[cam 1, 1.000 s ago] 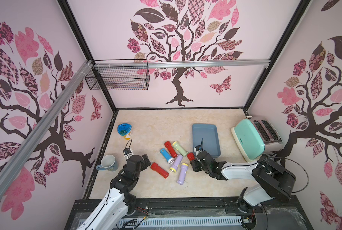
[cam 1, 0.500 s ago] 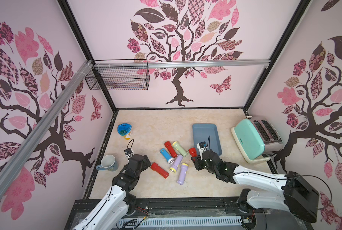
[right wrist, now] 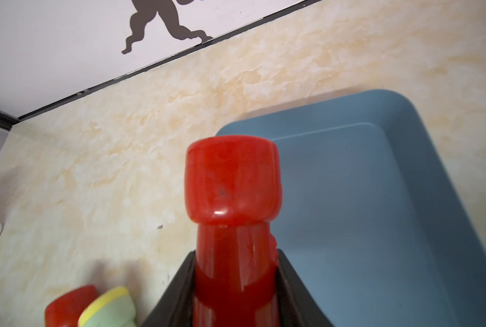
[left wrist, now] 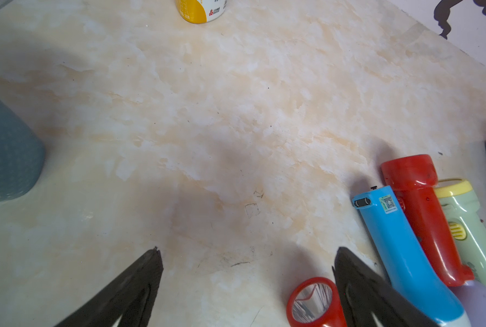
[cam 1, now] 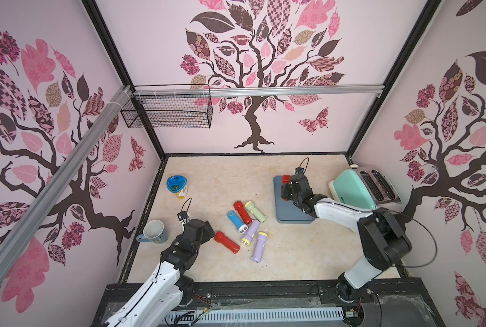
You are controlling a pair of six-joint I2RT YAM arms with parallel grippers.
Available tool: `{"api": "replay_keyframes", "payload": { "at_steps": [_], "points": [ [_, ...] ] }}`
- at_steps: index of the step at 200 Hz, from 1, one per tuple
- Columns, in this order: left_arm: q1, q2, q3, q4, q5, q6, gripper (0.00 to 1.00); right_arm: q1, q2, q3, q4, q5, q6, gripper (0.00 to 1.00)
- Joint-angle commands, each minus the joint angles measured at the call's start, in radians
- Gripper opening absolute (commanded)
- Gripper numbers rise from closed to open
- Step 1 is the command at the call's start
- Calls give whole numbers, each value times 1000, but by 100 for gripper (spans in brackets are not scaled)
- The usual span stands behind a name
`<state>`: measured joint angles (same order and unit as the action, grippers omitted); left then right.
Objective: Put the flashlights into the storage boxes
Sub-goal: Place the flashlight at the storage box.
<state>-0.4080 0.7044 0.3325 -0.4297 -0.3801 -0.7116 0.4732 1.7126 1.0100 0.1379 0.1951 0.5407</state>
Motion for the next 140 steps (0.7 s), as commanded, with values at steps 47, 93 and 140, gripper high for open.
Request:
{"api": "replay_keyframes", "payload": {
  "at_steps": [47,93,140],
  "points": [
    [5,-30,14,1,-15,-8,98,-18,290,242,-82,-110,10,35],
    [5,-34,4,26,-8,6,98,-20,397,343,-126,-133,-34,38],
    [5,-15,10,32,15,14,98,-22,429,428,-170,-120,-88,41]
  ]
}}
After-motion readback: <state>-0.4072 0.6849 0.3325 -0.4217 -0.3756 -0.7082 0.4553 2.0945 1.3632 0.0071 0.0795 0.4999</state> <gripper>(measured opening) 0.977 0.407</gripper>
